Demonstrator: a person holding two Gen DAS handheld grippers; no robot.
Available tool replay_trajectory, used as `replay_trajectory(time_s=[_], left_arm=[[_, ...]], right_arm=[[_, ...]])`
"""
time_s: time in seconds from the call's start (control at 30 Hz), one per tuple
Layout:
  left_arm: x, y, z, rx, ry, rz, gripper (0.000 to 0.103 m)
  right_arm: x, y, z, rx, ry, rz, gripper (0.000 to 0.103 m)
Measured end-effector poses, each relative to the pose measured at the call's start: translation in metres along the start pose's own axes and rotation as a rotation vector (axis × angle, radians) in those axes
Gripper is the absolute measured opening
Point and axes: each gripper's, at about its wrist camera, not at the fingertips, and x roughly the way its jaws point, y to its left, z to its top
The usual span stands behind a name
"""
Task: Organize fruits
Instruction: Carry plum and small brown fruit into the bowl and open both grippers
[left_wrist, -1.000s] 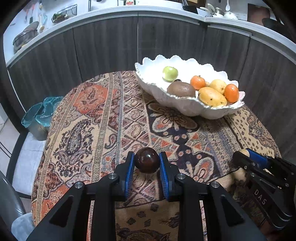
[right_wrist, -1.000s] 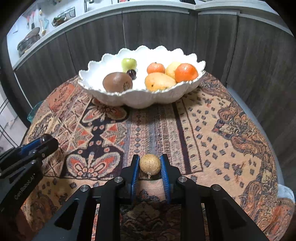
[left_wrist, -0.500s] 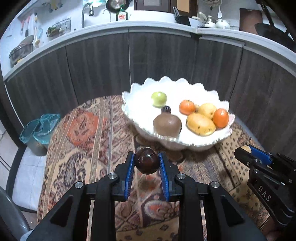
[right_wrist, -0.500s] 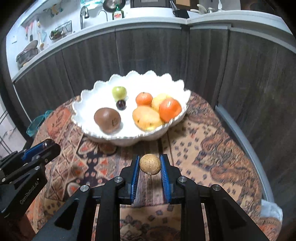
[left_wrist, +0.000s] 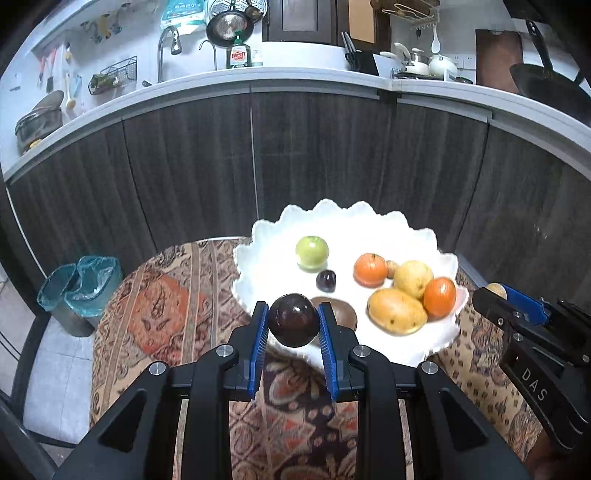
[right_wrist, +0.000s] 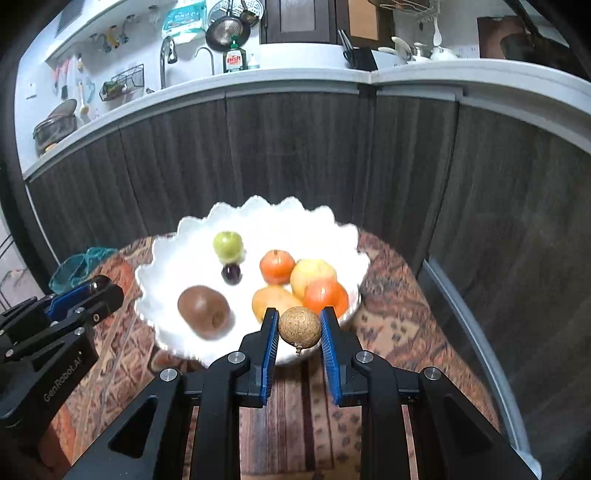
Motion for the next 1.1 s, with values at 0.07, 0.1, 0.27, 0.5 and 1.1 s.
replay_trajectory(time_s=[0.07,0.1,0.27,0.5,1.1], left_arm=[[0.004,0.0,0.005,0.0,-0.006,0.003,0.027],[0.005,-0.001,0.008,0.004,-0.008,0.008,0.027],[0.019,0.0,0.023,0.008,-0.012,0.009,0.027],[0.046,0.005,0.039,0.016,-0.009,0.025,0.027],[0.091,0.025,0.036,-0.006,0.059,0.004,0.027]], right_arm=[[0.002,0.0,0.007,-0.007,-0.013,-0.001,0.024],[0.003,0.0,0.011,-0.012,-0.021,-0.001,0.024],[0.014,0.001,0.028,-0.025,-0.038,0.003,0.024],[0.037,0.004,0.045,-0.033,-0.037,0.006,0.024],[0.091,0.023,0.057,-0.081,0.014,0.025,0.024]])
